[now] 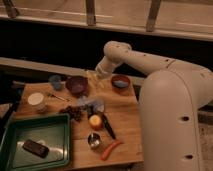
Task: Place banana in purple bowl
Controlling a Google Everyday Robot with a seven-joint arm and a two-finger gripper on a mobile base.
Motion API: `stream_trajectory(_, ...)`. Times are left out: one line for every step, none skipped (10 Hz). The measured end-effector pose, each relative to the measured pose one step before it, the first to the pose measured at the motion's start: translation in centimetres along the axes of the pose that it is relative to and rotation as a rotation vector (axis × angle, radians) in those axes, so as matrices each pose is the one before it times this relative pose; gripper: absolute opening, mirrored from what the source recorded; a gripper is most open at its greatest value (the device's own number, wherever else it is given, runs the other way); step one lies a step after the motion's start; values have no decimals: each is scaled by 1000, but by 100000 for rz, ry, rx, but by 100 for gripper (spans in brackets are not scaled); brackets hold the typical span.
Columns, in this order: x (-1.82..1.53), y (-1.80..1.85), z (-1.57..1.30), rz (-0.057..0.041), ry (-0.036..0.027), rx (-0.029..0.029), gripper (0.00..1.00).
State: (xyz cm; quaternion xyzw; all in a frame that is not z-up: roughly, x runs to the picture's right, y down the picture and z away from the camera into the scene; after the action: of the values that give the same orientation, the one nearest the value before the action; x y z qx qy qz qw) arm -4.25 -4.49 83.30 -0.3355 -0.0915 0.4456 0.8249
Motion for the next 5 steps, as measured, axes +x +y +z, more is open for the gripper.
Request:
stream_trajectory(-488, 319, 884, -983, -170, -26, 0)
stream_trajectory(-946, 535, 1142, -979, -383, -65, 0)
stream_trajectory(-1062, 521, 1084, -1023, -530, -7, 0)
stream_trajectory(-1440, 712, 1579, -1627, -475, -145, 0)
stream_trajectory(-1612, 651, 1854, -1849, -649, -447, 0)
